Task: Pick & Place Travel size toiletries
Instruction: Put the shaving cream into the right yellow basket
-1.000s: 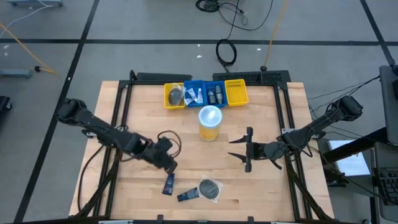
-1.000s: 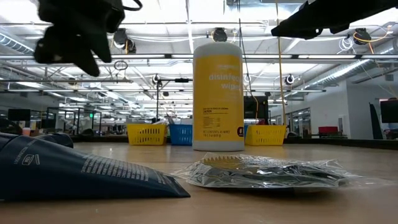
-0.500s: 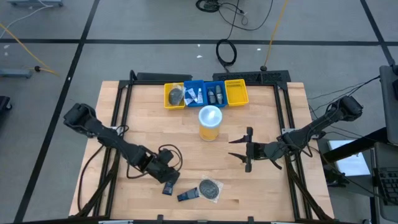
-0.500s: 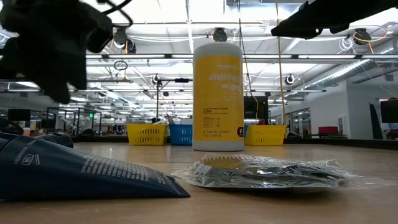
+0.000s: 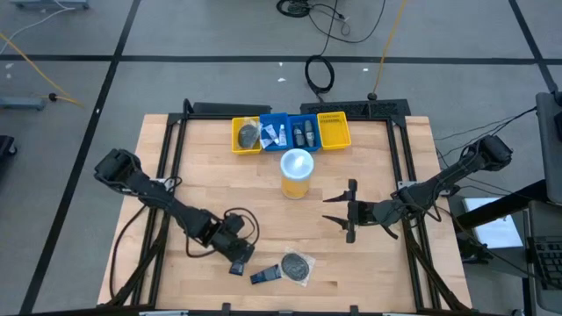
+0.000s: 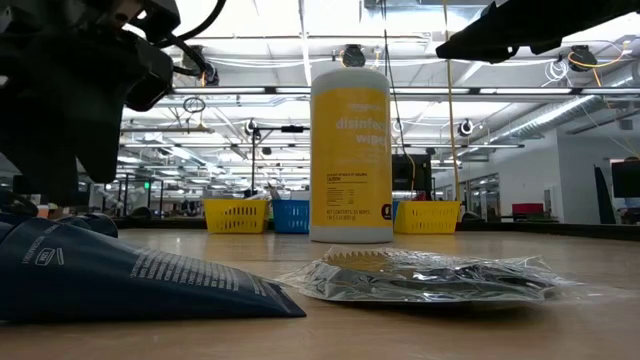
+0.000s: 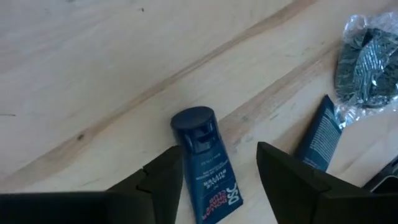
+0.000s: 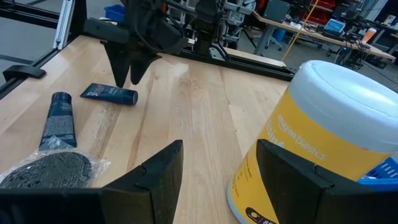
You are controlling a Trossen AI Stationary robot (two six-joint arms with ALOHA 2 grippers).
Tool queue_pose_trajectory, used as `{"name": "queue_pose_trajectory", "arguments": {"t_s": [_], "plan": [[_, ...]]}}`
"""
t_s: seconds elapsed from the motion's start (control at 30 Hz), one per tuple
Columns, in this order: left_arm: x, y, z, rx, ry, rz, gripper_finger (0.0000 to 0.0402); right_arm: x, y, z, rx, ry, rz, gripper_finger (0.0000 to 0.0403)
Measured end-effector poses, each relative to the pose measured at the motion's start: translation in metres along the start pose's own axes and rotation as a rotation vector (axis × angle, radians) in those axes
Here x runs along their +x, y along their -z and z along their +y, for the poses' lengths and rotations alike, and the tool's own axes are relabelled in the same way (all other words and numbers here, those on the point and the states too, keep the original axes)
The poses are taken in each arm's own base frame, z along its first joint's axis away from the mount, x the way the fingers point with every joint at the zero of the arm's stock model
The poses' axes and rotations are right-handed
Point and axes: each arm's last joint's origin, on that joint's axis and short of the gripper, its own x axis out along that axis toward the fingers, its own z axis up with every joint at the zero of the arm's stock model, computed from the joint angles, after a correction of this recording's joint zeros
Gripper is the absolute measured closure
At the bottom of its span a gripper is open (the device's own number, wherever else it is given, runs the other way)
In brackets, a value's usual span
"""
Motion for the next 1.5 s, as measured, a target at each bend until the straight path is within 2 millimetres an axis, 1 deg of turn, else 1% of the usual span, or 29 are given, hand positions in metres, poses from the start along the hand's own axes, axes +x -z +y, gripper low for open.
{"name": "queue_pose_trajectory", "arguments": {"t_s": [0.17, 0.3, 0.4, 0.57, 0.67, 0.8, 0.93, 1.03, 1.2, 1.37, 1.5], "plan": [[0.004, -0.001, 0.002, -0.015, -0.024, -0.008, 0.0188, 0.000, 0.000, 0.000, 0.000, 0.000, 0.000, 0.0206], [0.017, 0.000, 0.004, -0.066, -0.067, 0.013, 0.0188, 0.000, 0.000, 0.000, 0.000, 0.000, 0.000, 0.0206], [0.027, -0.002, 0.005, -0.073, -0.090, 0.033, 0.0188, 0.000, 0.000, 0.000, 0.000, 0.000, 0.000, 0.0206], [0.037, -0.010, 0.003, -0.077, -0.076, 0.043, 0.0188, 0.000, 0.000, 0.000, 0.000, 0.000, 0.000, 0.0206], [0.042, -0.011, 0.004, -0.081, -0.095, 0.088, 0.0188, 0.000, 0.000, 0.000, 0.000, 0.000, 0.000, 0.0206], [0.046, -0.009, 0.007, -0.049, -0.123, 0.138, 0.0208, 0.000, 0.000, 0.000, 0.000, 0.000, 0.000, 0.0206], [0.047, -0.009, 0.006, -0.028, -0.108, 0.151, 0.0238, 0.000, 0.000, 0.000, -0.003, 0.000, 0.000, 0.0206], [0.047, -0.008, 0.005, 0.025, -0.097, 0.173, 0.0255, 0.000, 0.000, 0.000, -0.003, 0.000, 0.000, 0.0206], [0.047, -0.010, 0.008, 0.016, -0.124, 0.176, 0.0289, 0.000, 0.000, 0.000, -0.004, 0.000, 0.000, 0.0206], [0.047, -0.013, 0.008, 0.036, -0.124, 0.182, 0.0290, 0.000, 0.000, 0.000, -0.003, 0.000, 0.000, 0.0206], [0.044, -0.016, 0.000, 0.094, -0.099, 0.169, 0.0290, 0.000, 0.000, 0.000, -0.003, 0.000, 0.000, 0.0206]]}}
